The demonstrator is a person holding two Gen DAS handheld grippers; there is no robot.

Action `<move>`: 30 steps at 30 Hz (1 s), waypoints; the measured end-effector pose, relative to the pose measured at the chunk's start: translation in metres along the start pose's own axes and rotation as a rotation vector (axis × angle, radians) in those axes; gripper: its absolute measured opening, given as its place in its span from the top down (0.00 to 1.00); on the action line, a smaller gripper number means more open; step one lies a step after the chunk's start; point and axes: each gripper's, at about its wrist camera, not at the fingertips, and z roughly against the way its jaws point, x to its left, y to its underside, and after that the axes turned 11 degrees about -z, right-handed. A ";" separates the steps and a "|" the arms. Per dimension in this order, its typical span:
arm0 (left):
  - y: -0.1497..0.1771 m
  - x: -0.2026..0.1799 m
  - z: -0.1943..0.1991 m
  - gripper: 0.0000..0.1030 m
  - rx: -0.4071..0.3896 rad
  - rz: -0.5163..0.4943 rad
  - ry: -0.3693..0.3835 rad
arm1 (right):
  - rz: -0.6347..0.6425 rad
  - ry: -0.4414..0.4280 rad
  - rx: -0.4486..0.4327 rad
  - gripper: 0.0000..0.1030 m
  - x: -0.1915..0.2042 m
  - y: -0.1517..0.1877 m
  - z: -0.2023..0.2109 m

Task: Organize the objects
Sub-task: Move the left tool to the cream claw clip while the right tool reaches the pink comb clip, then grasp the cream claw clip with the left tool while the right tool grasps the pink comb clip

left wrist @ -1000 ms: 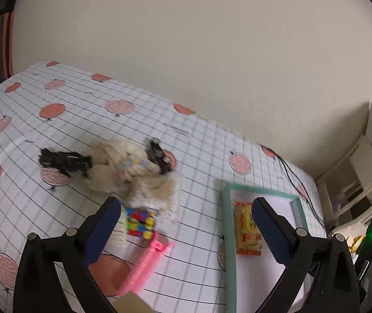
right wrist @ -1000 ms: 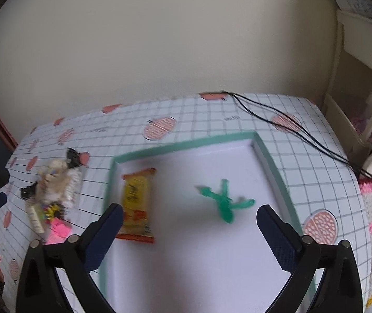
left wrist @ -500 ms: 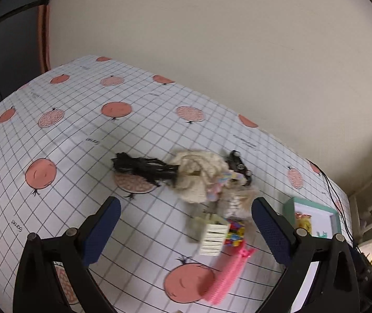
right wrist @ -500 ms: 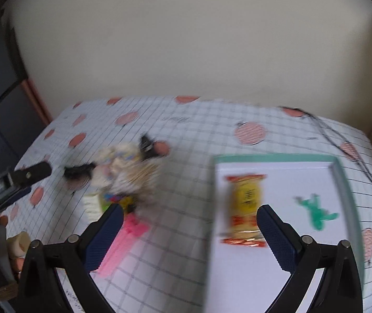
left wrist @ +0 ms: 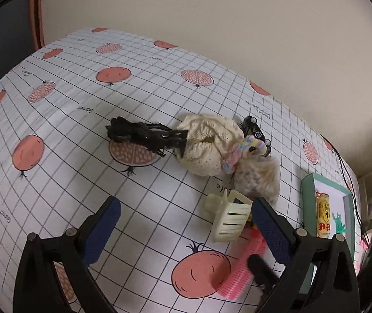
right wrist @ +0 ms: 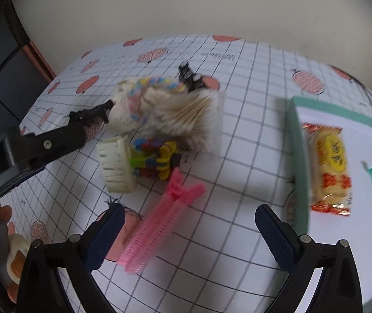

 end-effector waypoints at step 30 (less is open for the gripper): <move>0.003 -0.040 -0.025 0.69 0.036 -0.102 0.038 | 0.068 0.035 0.039 0.60 -0.005 0.002 -0.005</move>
